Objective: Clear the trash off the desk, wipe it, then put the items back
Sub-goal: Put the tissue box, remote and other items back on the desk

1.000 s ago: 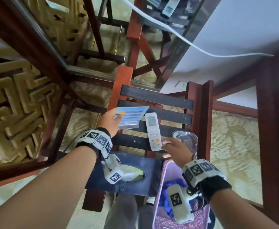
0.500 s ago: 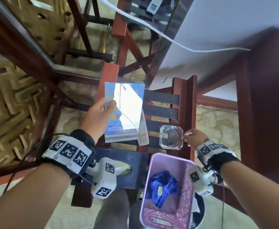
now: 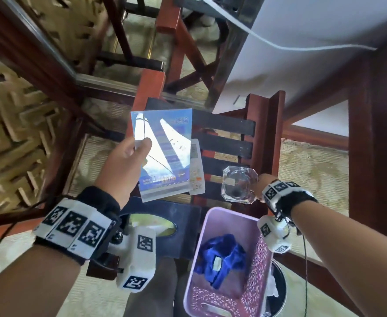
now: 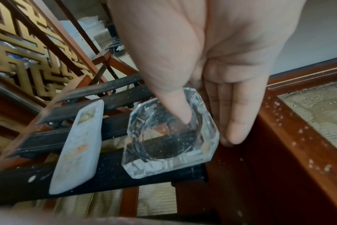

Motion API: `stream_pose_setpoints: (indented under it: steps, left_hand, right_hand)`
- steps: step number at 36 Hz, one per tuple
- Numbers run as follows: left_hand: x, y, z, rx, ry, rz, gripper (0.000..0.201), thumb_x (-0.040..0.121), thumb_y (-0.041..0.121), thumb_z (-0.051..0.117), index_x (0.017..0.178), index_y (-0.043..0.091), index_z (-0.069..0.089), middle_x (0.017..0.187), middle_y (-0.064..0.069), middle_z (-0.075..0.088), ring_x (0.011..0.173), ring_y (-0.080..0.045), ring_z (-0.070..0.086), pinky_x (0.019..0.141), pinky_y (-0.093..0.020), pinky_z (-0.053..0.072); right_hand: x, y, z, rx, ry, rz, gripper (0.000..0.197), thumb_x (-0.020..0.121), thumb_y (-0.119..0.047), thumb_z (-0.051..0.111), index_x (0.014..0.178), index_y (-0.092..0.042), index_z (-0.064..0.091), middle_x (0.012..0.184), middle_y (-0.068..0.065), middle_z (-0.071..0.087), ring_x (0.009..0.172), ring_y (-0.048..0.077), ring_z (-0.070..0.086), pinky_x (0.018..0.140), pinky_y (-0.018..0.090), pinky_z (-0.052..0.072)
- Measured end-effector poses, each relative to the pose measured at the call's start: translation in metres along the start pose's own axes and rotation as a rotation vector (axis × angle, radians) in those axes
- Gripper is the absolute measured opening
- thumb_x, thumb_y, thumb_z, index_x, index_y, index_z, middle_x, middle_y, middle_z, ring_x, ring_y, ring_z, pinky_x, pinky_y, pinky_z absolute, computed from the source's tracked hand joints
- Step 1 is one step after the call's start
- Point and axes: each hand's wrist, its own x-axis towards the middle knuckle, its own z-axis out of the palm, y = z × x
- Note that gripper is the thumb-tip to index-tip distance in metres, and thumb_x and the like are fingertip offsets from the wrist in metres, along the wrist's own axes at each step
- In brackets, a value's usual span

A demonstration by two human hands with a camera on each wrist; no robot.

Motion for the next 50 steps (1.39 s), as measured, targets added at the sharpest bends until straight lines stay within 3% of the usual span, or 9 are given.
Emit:
stream_pose_setpoints:
  steps: [10,16,21,28,30,34,40,44,50]
  left_hand:
    - [-0.010,-0.006,-0.011,-0.008,0.076,-0.005,0.046,0.064,0.061,0.058,0.101,0.035,0.067,0.109,0.002,0.071,0.104,-0.025,0.066,0.097,-0.056,0.047]
    - [-0.022,-0.002,-0.011,-0.024,0.120,0.015,0.030,0.074,0.049,0.058,0.098,0.035,0.067,0.107,0.003,0.071,0.101,-0.023,0.067,0.096,-0.054,0.048]
    - [-0.045,0.005,-0.014,0.004,0.113,0.068,0.033,0.073,0.056,0.058,0.099,0.040,0.068,0.106,0.005,0.072,0.101,-0.021,0.068,0.095,-0.052,0.049]
    - [-0.093,0.031,-0.013,-0.088,0.170,0.157,0.017,0.099,0.027,0.045,0.101,0.023,0.062,0.090,0.006,0.070,0.068,-0.004,0.068,0.048,-0.012,0.047]
    - [-0.114,0.044,-0.009,-0.118,0.187,0.165,0.017,0.100,0.027,0.044,0.102,0.022,0.061,0.092,0.003,0.069,0.070,-0.009,0.068,0.043,-0.010,0.043]
    - [-0.161,0.057,0.006,-0.142,0.210,0.207,0.016,0.098,0.027,0.049,0.097,0.026,0.065,0.099,0.001,0.072,0.089,-0.015,0.070,0.074,-0.031,0.055]
    - [-0.224,0.082,0.031,-0.178,0.050,0.210,0.016,0.100,0.026,0.047,0.094,0.027,0.062,0.083,0.013,0.073,0.079,-0.004,0.070,0.066,-0.023,0.055]
    - [-0.264,0.099,0.032,-0.143,-0.038,0.289,0.020,0.101,0.023,0.044,0.099,0.028,0.064,0.092,0.013,0.073,0.088,-0.004,0.069,0.070,-0.020,0.054]
    - [-0.320,0.113,0.012,-0.175,-0.074,0.373,0.019,0.101,0.023,0.044,0.100,0.026,0.063,0.093,0.010,0.073,0.084,-0.005,0.070,0.061,-0.018,0.054]
  right_hand:
    - [0.012,-0.004,0.012,0.017,-0.010,-0.047,0.020,0.089,-0.014,0.060,0.106,-0.008,0.052,0.117,0.020,0.062,0.107,0.031,0.061,0.090,0.036,0.051]
    - [0.008,-0.001,0.005,0.244,-0.123,-0.054,0.010,0.089,-0.003,0.058,0.093,-0.012,0.060,0.078,0.014,0.066,0.073,0.032,0.070,0.068,0.046,0.059]
    - [-0.011,0.001,-0.011,0.292,-0.072,-0.110,0.037,0.094,-0.005,0.052,0.129,0.004,0.047,0.120,0.023,0.058,0.077,0.022,0.059,0.042,0.019,0.051]
    - [-0.043,0.015,-0.034,0.329,-0.019,-0.135,0.041,0.095,-0.005,0.047,0.135,0.004,0.041,0.128,0.021,0.052,0.095,0.033,0.058,0.060,0.027,0.059]
    - [-0.061,0.025,-0.040,0.339,0.041,-0.151,0.042,0.094,-0.006,0.049,0.134,0.004,0.042,0.126,0.021,0.053,0.105,0.038,0.056,0.078,0.031,0.057]
    - [-0.115,0.044,-0.037,0.484,0.190,-0.165,0.042,0.098,-0.029,0.044,0.120,0.006,0.051,0.108,0.028,0.060,0.094,0.042,0.062,0.080,0.051,0.053]
    - [-0.225,0.071,-0.032,0.752,0.206,-0.166,0.018,0.096,-0.009,0.041,0.084,-0.005,0.054,0.090,0.020,0.059,0.067,0.022,0.055,0.054,0.029,0.049]
    - [-0.269,0.090,-0.023,0.949,0.197,-0.251,0.037,0.087,-0.007,0.048,0.124,-0.007,0.051,0.111,0.020,0.061,0.085,0.031,0.063,0.072,0.045,0.058]
    - [-0.345,0.119,-0.001,1.056,0.316,-0.330,0.024,0.088,-0.001,0.040,0.107,-0.008,0.053,0.079,0.011,0.058,0.054,0.020,0.054,0.041,0.027,0.042]
